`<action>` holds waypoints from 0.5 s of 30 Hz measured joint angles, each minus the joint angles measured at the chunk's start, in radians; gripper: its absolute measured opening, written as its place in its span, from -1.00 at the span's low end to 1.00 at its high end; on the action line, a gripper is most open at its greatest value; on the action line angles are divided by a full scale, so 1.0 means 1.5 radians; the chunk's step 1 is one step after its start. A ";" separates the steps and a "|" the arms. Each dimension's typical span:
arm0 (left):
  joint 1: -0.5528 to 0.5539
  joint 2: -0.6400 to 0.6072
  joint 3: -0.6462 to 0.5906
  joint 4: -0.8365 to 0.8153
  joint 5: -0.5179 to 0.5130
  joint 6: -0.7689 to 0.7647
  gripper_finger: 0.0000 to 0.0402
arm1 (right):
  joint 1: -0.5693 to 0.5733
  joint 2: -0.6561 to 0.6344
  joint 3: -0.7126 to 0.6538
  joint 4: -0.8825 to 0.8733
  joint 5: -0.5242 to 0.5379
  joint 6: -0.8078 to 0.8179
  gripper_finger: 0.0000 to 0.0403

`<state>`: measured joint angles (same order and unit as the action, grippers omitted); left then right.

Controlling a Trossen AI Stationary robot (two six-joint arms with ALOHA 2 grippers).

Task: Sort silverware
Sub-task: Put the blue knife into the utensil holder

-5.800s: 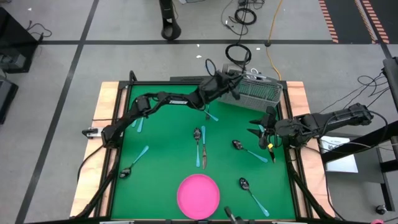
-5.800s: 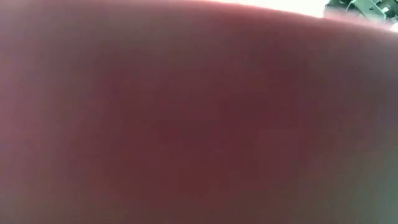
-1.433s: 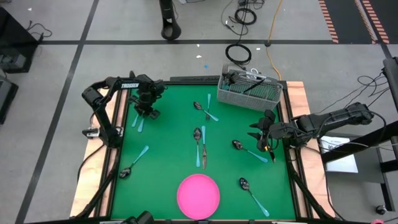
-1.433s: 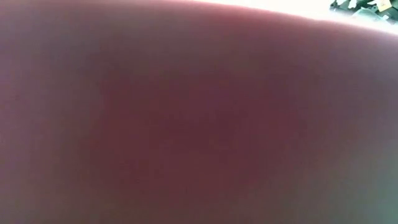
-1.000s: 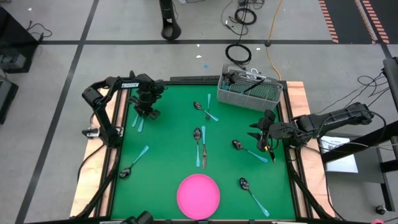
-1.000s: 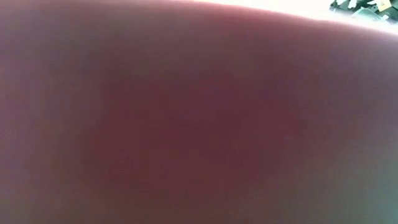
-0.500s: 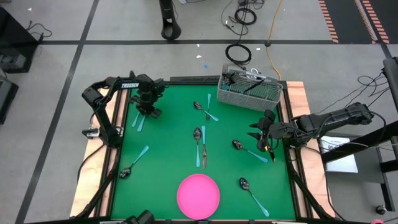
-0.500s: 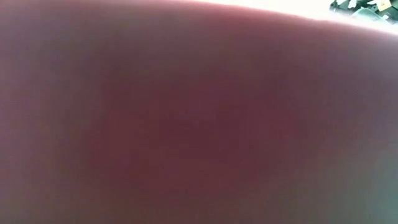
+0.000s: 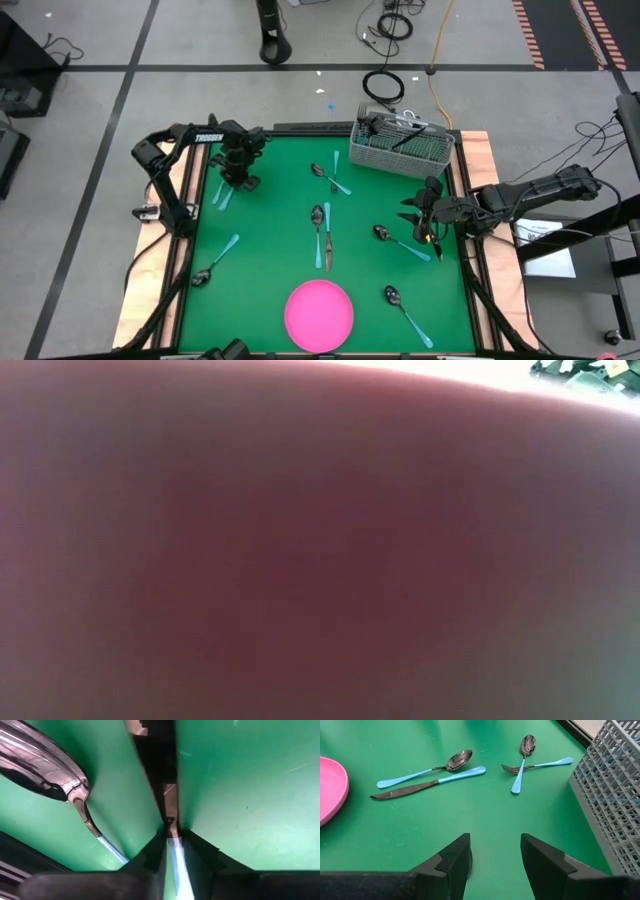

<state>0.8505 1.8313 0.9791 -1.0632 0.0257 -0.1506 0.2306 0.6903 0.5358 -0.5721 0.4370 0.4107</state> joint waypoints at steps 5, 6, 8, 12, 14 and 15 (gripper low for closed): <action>0.000 0.000 0.000 0.000 -0.001 0.007 -0.93 | 0.000 0.000 0.000 0.000 -0.001 0.000 -0.18; 0.000 0.000 0.000 -0.001 0.000 0.013 -0.94 | 0.000 0.000 0.000 0.000 -0.001 0.000 -0.18; 0.000 -0.001 0.001 -0.002 0.002 0.022 -0.94 | 0.000 0.000 0.000 0.000 -0.001 0.000 -0.18; -0.002 -0.020 0.015 -0.004 0.013 0.027 -0.92 | 0.000 0.000 0.000 0.000 -0.001 0.000 -0.18; -0.006 -0.033 0.022 0.007 0.018 0.030 -0.92 | 0.000 0.000 0.000 0.000 -0.001 0.000 -0.18; -0.008 -0.042 0.028 0.022 0.028 0.030 -0.92 | 0.000 0.000 0.000 0.000 -0.001 0.000 -0.18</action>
<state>0.8379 1.7682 1.0207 -1.0301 0.0682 -0.1056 0.2306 0.6907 0.5358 -0.5724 0.4357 0.4107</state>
